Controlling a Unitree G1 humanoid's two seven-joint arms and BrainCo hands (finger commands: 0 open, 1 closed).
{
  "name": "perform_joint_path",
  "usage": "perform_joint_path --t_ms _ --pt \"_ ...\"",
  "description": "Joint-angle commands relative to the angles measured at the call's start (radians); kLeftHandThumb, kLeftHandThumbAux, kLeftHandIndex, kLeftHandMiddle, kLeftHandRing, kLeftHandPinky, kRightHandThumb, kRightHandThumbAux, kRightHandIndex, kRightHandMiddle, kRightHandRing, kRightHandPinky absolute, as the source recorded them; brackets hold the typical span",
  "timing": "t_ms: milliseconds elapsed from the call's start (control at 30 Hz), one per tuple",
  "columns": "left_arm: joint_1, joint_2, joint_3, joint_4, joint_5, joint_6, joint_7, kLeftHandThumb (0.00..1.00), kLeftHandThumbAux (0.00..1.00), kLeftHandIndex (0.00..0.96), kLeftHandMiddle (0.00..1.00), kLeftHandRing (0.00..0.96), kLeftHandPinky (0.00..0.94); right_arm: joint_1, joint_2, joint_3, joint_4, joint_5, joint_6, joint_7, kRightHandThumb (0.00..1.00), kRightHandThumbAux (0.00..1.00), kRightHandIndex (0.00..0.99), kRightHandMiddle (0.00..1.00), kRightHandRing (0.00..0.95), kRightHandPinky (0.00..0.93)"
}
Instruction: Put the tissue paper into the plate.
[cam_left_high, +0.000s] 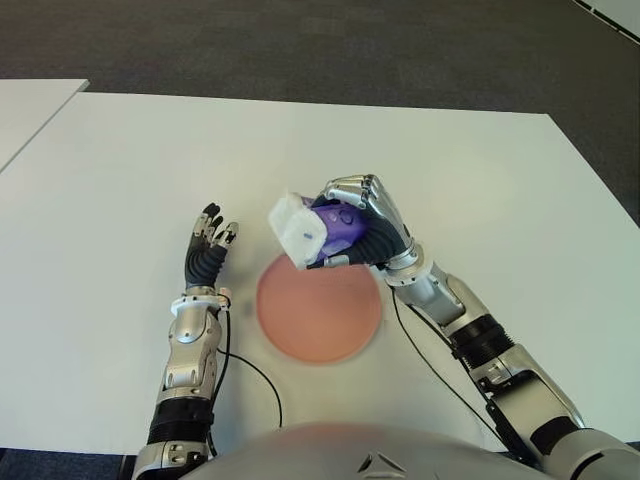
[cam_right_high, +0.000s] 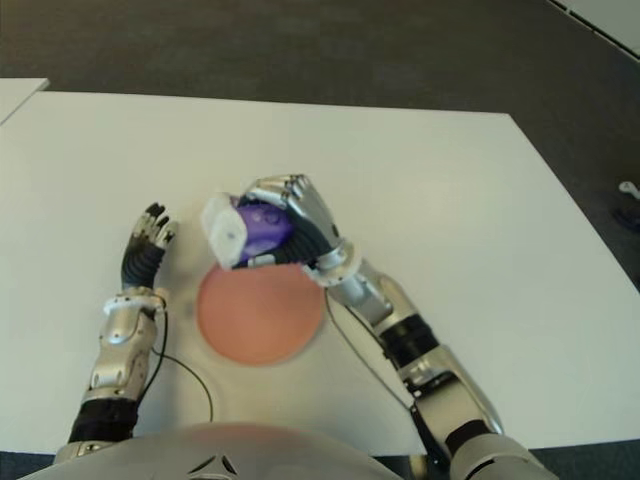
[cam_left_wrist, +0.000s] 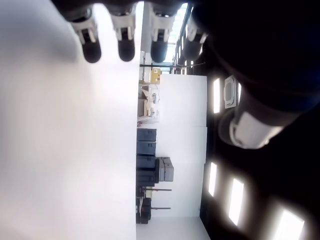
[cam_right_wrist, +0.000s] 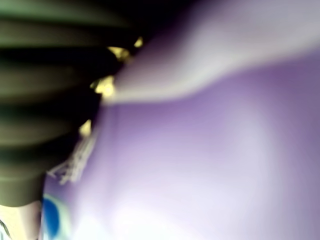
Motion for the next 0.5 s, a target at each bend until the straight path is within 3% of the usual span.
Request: perform_joint_path --t_ms 33,300,500 --pt "-0.002 -0.009 -0.005 0.023 0.01 -0.007 0.007 0.0 0.562 0.0 0.0 0.0 0.0 0.046 0.021 0.016 -0.007 -0.036 -0.04 0.064 0.735 0.712 0.44 0.833 0.831 0.835" --pt "0.001 -0.011 -0.007 0.027 0.009 -0.026 0.001 0.0 0.563 0.0 0.002 0.0 0.0 0.068 0.053 0.03 0.057 -0.134 -0.141 0.062 0.742 0.711 0.439 0.841 0.837 0.827" --pt "0.001 -0.013 -0.008 0.029 0.014 -0.03 0.005 0.0 0.56 0.0 0.001 0.0 0.0 0.053 0.034 0.041 0.084 -0.096 -0.188 0.153 0.744 0.711 0.439 0.846 0.841 0.82"
